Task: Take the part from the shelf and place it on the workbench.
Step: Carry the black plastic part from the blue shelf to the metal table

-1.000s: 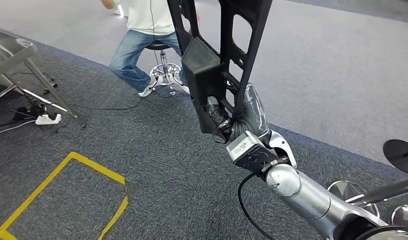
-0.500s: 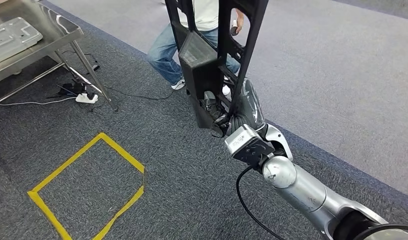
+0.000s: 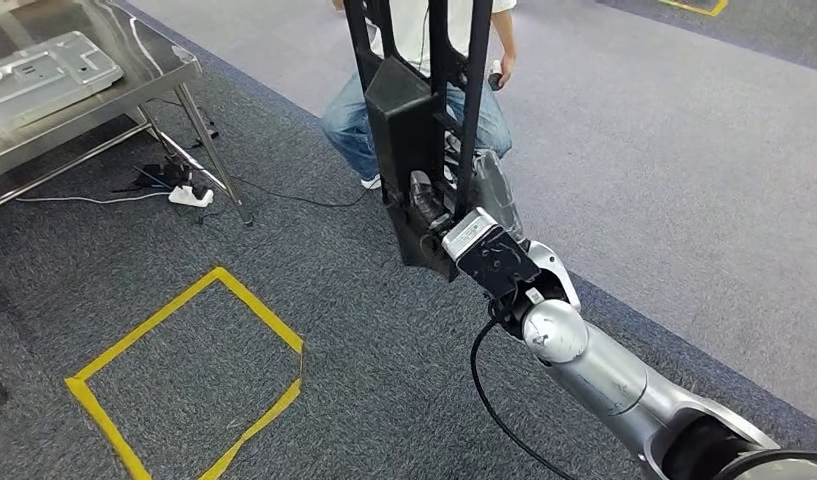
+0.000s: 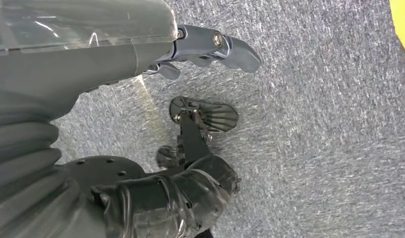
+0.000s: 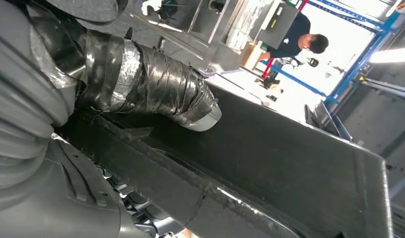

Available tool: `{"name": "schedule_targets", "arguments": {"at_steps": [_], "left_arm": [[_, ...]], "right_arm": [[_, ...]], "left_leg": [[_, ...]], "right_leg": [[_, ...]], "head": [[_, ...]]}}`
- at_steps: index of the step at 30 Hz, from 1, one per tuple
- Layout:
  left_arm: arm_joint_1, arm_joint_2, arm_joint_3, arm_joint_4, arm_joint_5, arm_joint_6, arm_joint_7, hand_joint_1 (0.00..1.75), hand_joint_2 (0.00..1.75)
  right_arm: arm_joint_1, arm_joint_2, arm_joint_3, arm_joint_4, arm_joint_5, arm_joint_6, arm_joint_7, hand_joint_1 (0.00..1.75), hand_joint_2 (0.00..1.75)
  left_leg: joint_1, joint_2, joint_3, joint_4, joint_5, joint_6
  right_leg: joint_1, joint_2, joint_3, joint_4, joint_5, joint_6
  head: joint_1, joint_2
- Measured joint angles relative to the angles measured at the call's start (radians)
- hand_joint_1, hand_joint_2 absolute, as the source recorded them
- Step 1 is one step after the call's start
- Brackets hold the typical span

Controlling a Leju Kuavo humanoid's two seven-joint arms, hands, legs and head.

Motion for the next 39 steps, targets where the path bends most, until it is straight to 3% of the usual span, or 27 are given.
{"name": "schedule_targets", "arguments": {"at_steps": [1, 2, 3, 6, 8, 10, 12, 13, 14, 15, 18, 19, 22, 24, 27, 28, 29, 30, 33, 34, 36, 39], "left_arm": [[0.001, 0.000, 0.000, 0.000, 0.000, 0.000, 0.000, 0.00, 1.75], [0.001, 0.000, 0.000, 0.000, 0.000, 0.000, 0.000, 0.00, 1.75], [0.000, 0.001, -0.001, 0.000, 0.000, 0.000, 0.000, 0.00, 1.75], [-0.001, 0.000, -0.001, 0.000, 0.000, 0.000, 0.000, 0.00, 1.75], [0.000, 0.000, -0.001, 0.000, 0.001, 0.002, 0.000, 0.00, 1.75], [-0.002, 0.001, -0.002, 0.000, 0.004, 0.007, -0.002, 0.00, 1.75], [-0.003, 0.000, -0.003, 0.000, 0.008, 0.012, -0.003, 0.00, 1.75], [-0.002, 0.000, -0.003, 0.000, 0.010, 0.014, -0.003, 0.00, 1.75], [-0.001, 0.000, -0.004, 0.000, 0.012, 0.015, -0.003, 0.00, 1.75], [0.000, 0.000, -0.004, 0.000, 0.013, 0.016, -0.003, 0.00, 1.75], [0.000, 0.000, -0.006, 0.000, 0.014, 0.019, -0.006, 0.00, 1.75], [0.000, 0.000, -0.007, 0.000, 0.015, 0.021, -0.007, 0.00, 1.75], [-0.001, 0.000, -0.011, 0.000, 0.019, 0.026, -0.010, 0.00, 1.75], [0.000, 0.000, -0.014, 0.000, 0.022, 0.029, -0.009, 0.00, 1.75], [-0.001, 0.000, -0.019, 0.000, 0.027, 0.031, -0.003, 0.00, 1.75], [-0.002, -0.001, -0.021, 0.000, 0.028, 0.033, -0.001, 0.00, 1.75], [-0.001, -0.001, -0.022, 0.000, 0.028, 0.034, 0.001, 0.00, 1.75], [-0.001, -0.001, -0.022, 0.000, 0.028, 0.035, 0.002, 0.00, 1.75], [-0.001, -0.001, -0.023, 0.000, 0.028, 0.043, 0.003, 0.00, 1.75], [-0.002, -0.002, -0.023, 0.000, 0.028, 0.047, 0.002, 0.00, 1.75], [-0.003, -0.002, -0.024, 0.000, 0.026, 0.055, 0.000, 0.00, 1.75], [-0.003, 0.000, -0.025, 0.000, 0.021, 0.065, -0.004, 0.00, 1.75]], "right_arm": [[0.000, 0.000, 0.000, 0.003, 0.000, 0.000, 0.000, 1.75, 1.75], [-0.001, 0.000, 0.000, 0.005, 0.000, 0.000, 0.000, 1.75, 1.75], [-0.002, 0.000, 0.000, 0.008, 0.000, 0.000, 0.000, 1.75, 1.75], [-0.001, 0.000, 0.000, 0.012, 0.000, 0.000, 0.002, 1.75, 1.75], [-0.003, 0.000, 0.000, 0.014, -0.005, -0.002, 0.005, 1.75, 1.75], [-0.004, 0.000, 0.000, 0.014, -0.019, -0.008, 0.008, 1.75, 1.75], [-0.003, 0.000, 0.000, 0.016, -0.035, -0.016, 0.009, 1.75, 1.75], [-0.003, 0.000, 0.000, 0.017, -0.041, -0.019, 0.008, 1.75, 1.75], [-0.002, 0.000, 0.000, 0.019, -0.045, -0.019, 0.008, 1.75, 1.75], [-0.002, 0.000, -0.001, 0.021, -0.048, -0.020, 0.008, 1.75, 1.75], [-0.002, 0.000, -0.002, 0.022, -0.051, -0.021, 0.010, 1.75, 1.75], [-0.002, 0.000, -0.003, 0.022, -0.052, -0.022, 0.014, 1.75, 1.75], [-0.001, 0.000, -0.005, 0.023, -0.055, -0.026, 0.031, 1.75, 1.75], [0.000, -0.003, -0.006, 0.023, -0.057, -0.028, 0.040, 1.75, 1.75], [0.000, -0.008, -0.008, 0.024, -0.058, -0.032, 0.047, 1.75, 1.75], [0.001, -0.010, -0.008, 0.025, -0.058, -0.033, 0.050, 1.75, 1.75], [0.002, -0.011, -0.008, 0.025, -0.057, -0.033, 0.054, 1.75, 1.75], [0.002, -0.013, -0.008, 0.025, -0.056, -0.034, 0.057, 1.75, 1.75], [0.001, -0.019, -0.009, 0.024, -0.051, -0.034, 0.067, 1.75, 1.75], [0.001, -0.021, -0.009, 0.024, -0.049, -0.033, 0.070, 1.75, 1.75], [-0.001, -0.025, -0.009, 0.022, -0.044, -0.028, 0.074, 1.75, 1.75], [-0.001, -0.029, -0.010, 0.021, -0.033, -0.019, 0.072, 1.75, 1.75]], "left_leg": [[0.003, -0.004, 0.000, 0.018, -0.015, -0.006], [0.004, -0.007, -0.004, 0.039, -0.031, -0.014], [0.004, -0.010, -0.014, 0.062, -0.048, -0.022], [0.000, -0.015, -0.036, 0.093, -0.077, -0.033], [0.002, -0.013, -0.037, 0.104, -0.087, -0.041], [0.009, -0.008, -0.071, 0.176, -0.127, -0.056], [0.018, -0.002, -0.138, 0.293, -0.176, -0.069], [0.022, -0.001, -0.166, 0.333, -0.183, -0.073], [0.026, 0.000, -0.178, 0.343, -0.172, -0.076], [0.029, 0.001, -0.173, 0.315, -0.142, -0.077], [0.029, 0.001, -0.093, 0.126, -0.037, -0.076], [0.026, 0.001, -0.075, 0.089, -0.024, -0.074], [0.019, -0.001, -0.060, 0.065, -0.022, -0.059], [0.020, -0.001, -0.043, 0.045, -0.016, -0.045], [0.011, 0.000, -0.029, 0.035, -0.018, -0.021], [0.006, 0.000, -0.027, 0.036, -0.022, -0.015], [0.000, 0.000, -0.024, 0.038, -0.025, -0.009], [-0.006, -0.001, -0.021, 0.041, -0.030, -0.005], [-0.018, -0.005, -0.013, 0.058, -0.049, -0.002], [-0.020, -0.006, -0.013, 0.063, -0.054, -0.004], [-0.023, -0.007, -0.016, 0.065, -0.059, -0.007], [-0.026, -0.007, -0.019, 0.083, -0.078, -0.021]], "right_leg": [[-0.005, 0.000, 0.010, -0.055, 0.048, 0.007], [-0.008, 0.001, 0.024, -0.108, 0.080, 0.013], [-0.011, 0.003, 0.036, -0.147, 0.097, 0.010], [-0.010, 0.010, 0.039, -0.164, 0.087, -0.015], [-0.013, 0.008, 0.042, -0.167, 0.084, -0.025], [-0.019, 0.005, 0.049, -0.171, 0.082, -0.031], [-0.021, 0.004, 0.053, -0.173, 0.078, -0.032], [-0.022, 0.003, 0.054, -0.174, 0.076, -0.031], [-0.024, 0.003, 0.057, -0.174, 0.073, -0.029], [-0.026, 0.004, 0.060, -0.174, 0.071, -0.026], [-0.031, 0.004, 0.078, -0.183, 0.064, -0.013], [-0.031, 0.004, 0.084, -0.191, 0.064, -0.006], [-0.030, 0.005, 0.098, -0.217, 0.070, 0.017], [-0.027, 0.003, 0.095, -0.201, 0.055, 0.023], [-0.009, 0.001, 0.010, -0.035, -0.016, 0.011], [-0.002, 0.002, -0.023, 0.019, -0.030, 0.006], [0.004, 0.002, -0.040, 0.042, -0.026, 0.002], [0.010, 0.002, -0.038, 0.026, -0.003, -0.004], [0.026, 0.002, 0.044, -0.150, 0.085, -0.029], [0.029, 0.002, 0.063, -0.188, 0.094, -0.035], [0.031, 0.003, 0.075, -0.210, 0.091, -0.041], [0.016, 0.002, 0.089, -0.224, 0.093, -0.047]], "head": [[0.000, 0.000], [0.000, 0.000], [0.000, 0.000], [-0.001, 0.000], [-0.001, 0.000], [-0.002, 0.000], [-0.002, 0.000], [-0.002, 0.000], [-0.002, 0.000], [-0.002, 0.000], [-0.002, 0.000], [-0.002, 0.000], [-0.002, 0.000], [0.000, 0.000], [0.003, 0.000], [0.003, 0.000], [0.003, 0.000], [0.003, 0.000], [0.003, 0.000], [0.003, 0.000], [0.003, 0.000], [0.002, 0.000]]}}
